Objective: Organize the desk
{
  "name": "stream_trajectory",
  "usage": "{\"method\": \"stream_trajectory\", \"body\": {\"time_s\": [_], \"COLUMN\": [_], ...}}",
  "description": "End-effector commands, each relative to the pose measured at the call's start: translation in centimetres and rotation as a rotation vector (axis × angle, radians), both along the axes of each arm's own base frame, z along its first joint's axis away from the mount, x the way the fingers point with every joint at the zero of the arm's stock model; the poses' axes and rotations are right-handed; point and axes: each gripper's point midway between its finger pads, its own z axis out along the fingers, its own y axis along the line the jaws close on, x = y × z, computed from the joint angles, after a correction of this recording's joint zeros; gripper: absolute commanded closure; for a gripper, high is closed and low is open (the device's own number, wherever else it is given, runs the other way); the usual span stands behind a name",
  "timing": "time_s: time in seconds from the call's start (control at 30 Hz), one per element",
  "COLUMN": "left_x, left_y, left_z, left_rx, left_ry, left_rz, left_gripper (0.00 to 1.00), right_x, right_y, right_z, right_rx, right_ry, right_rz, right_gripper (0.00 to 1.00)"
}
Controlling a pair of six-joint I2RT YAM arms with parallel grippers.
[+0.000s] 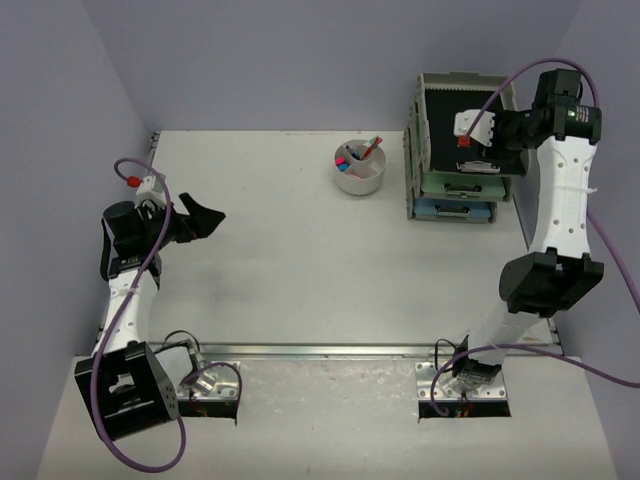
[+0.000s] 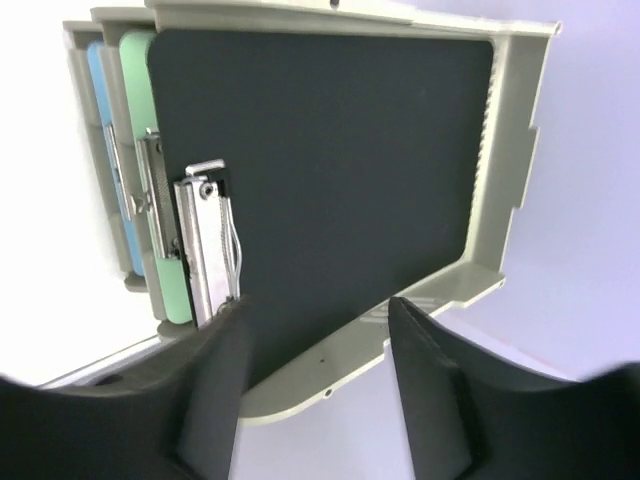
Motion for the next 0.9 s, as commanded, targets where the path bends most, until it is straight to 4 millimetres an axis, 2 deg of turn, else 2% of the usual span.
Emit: {"method": "stream_trajectory", "body": {"time_s": [0.0, 0.07, 0.13, 0.17, 0.33, 0.6, 0.87], "left_x": [0.0, 0.0, 0.0, 0.1, 0.1, 0.1, 0.2], "left_y": [0.3, 0.3, 0.3, 0.3, 0.3, 0.4, 0.5], "left_z": [1.7, 1.7, 1.7, 1.6, 1.5, 1.3, 1.0], "left_rx": [0.025, 0.022, 0.021, 0.019, 0.020, 0.022, 0.024], "left_ry": [-0.079, -0.080, -0.079, -0.078, -0.075, -0.074, -0.068], "left_rz": [0.003, 0.004, 0.004, 0.004, 0.005, 0.010, 0.012], "left_gripper": [0.00, 0.00, 0.00, 0.00, 0.00, 0.00, 0.00], "right_x": [-1.7, -2.5, -3.0, -3.2, -3.3, -2.2, -0.6], "right_y": [1.0, 1.3, 1.5, 1.5, 1.0, -0.6, -1.4], "right_z": [0.0, -1.1, -2.0, -2.5, -4.3, -6.3, -7.0], "right_rx": [0.127, 0.172, 0.215, 0.234, 0.255, 0.207, 0.198], "right_ry": [0.057, 0.108, 0.153, 0.175, 0.239, 0.261, 0.214], "right_rz": [-0.068, -0.106, -0.141, -0.160, -0.214, -0.241, -0.269], "right_gripper": [0.61, 0.81, 0.96, 0.99, 1.00, 1.00, 1.00]}}
